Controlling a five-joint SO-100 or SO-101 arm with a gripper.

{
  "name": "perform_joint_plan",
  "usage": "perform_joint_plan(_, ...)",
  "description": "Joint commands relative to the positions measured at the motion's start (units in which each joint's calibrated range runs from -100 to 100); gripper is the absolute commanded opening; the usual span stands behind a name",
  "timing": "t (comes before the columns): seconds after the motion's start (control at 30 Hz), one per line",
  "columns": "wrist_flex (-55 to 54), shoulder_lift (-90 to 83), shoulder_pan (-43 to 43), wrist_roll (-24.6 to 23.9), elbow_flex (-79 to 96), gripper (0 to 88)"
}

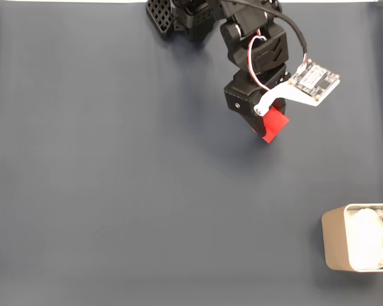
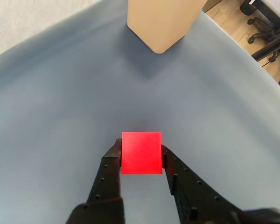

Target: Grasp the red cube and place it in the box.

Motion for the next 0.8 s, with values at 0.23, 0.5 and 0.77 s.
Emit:
perform_joint_plan(0.23, 7.8, -3.8, 0.7, -1.1, -13.9, 5.6)
perform_joint_plan(0.5, 10.7, 2.6, 0.9, -2.0, -27.9, 5.8)
perform_joint_plan(0.77, 11.8, 10.8, 1.0, -3.0, -41.3, 6.0)
